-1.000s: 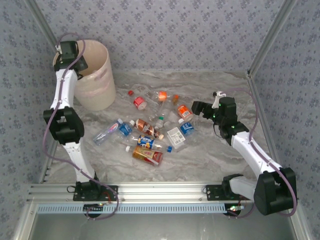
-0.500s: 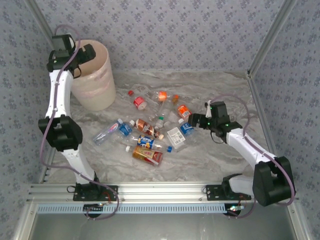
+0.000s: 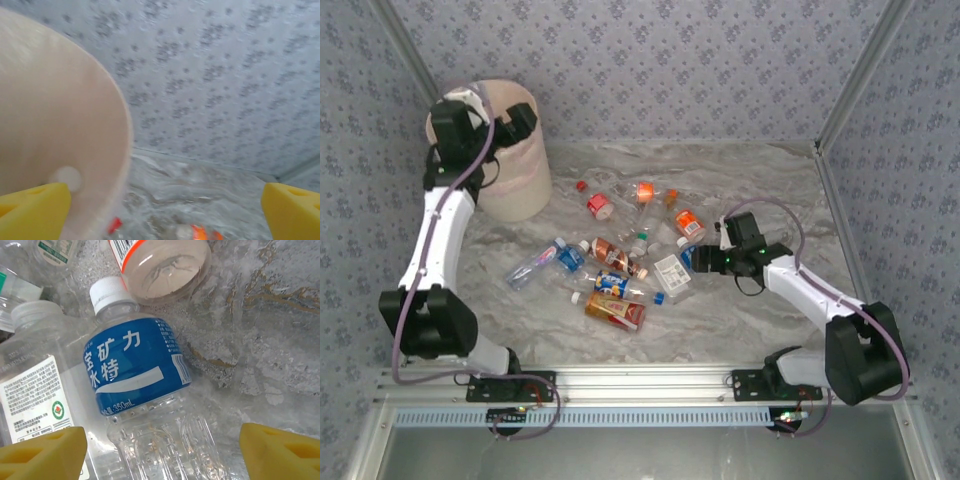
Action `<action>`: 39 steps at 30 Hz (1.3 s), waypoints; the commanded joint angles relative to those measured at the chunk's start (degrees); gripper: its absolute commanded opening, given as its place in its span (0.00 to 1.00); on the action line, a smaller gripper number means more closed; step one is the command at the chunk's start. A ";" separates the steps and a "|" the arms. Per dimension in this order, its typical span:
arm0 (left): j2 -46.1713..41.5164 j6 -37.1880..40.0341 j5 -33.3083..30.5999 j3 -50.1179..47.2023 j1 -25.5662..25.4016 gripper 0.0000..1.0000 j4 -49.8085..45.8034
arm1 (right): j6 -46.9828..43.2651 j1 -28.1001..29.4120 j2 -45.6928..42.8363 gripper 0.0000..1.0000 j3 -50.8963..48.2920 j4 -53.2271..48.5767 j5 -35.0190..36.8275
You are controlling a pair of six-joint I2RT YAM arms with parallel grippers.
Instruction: Put the plastic bottles in the bin
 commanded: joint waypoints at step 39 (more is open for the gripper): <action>-11.60 -2.85 -1.53 -15.87 -7.86 0.98 6.49 | 3.53 4.44 7.61 0.84 1.64 -5.83 13.85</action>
